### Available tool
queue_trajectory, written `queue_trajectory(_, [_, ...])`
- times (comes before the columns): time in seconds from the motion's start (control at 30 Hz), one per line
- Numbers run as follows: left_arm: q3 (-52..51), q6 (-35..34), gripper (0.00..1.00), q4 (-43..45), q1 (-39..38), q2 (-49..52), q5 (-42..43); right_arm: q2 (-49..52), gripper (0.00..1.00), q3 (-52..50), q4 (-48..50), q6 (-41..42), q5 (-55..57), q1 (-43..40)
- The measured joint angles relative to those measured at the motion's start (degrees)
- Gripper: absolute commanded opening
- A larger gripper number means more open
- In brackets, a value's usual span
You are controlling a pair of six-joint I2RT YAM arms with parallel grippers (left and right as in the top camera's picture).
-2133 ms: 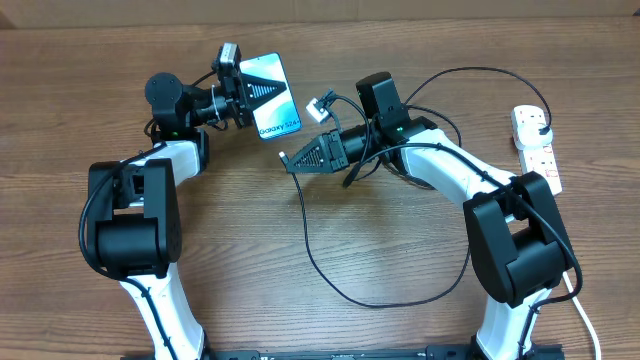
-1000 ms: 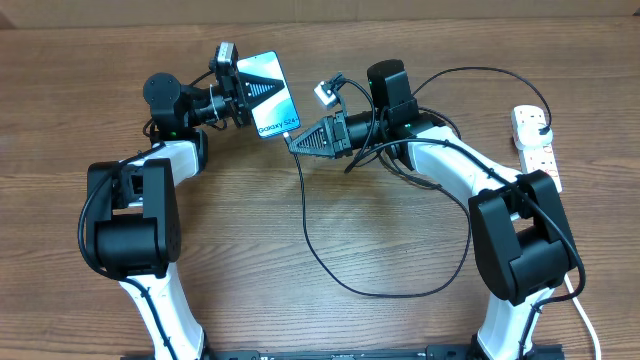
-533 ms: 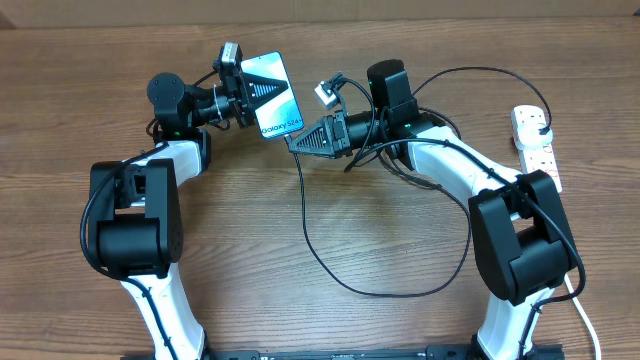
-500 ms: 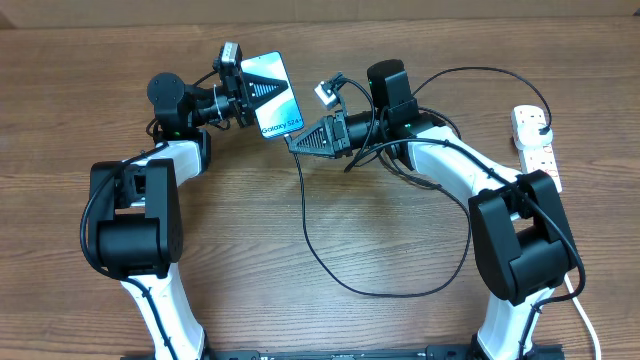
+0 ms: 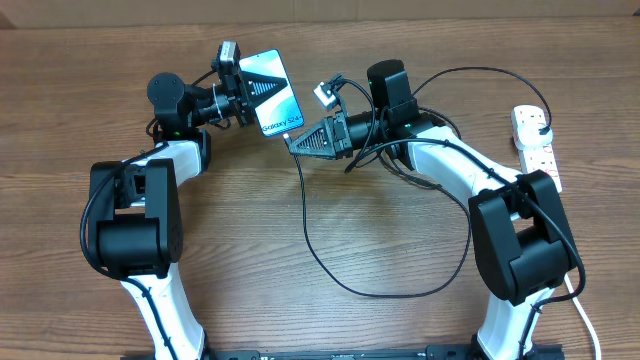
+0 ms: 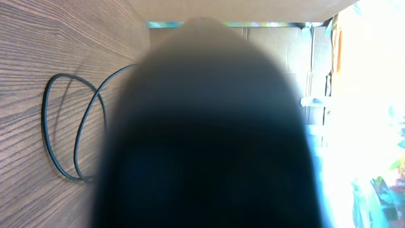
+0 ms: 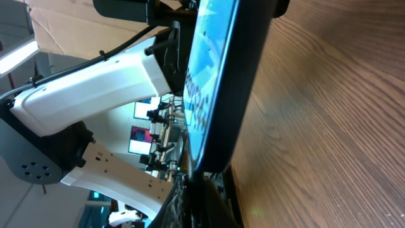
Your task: Plug charger to phone and switch on socket
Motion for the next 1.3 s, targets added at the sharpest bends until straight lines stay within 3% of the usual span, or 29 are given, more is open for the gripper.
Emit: queue_trajectory(1.3, [0.0,-0.02,0.04,0.0,0.0,0.0,-0.44,0.0,0.04,0.0,2.1,3.19,1.79,0.0])
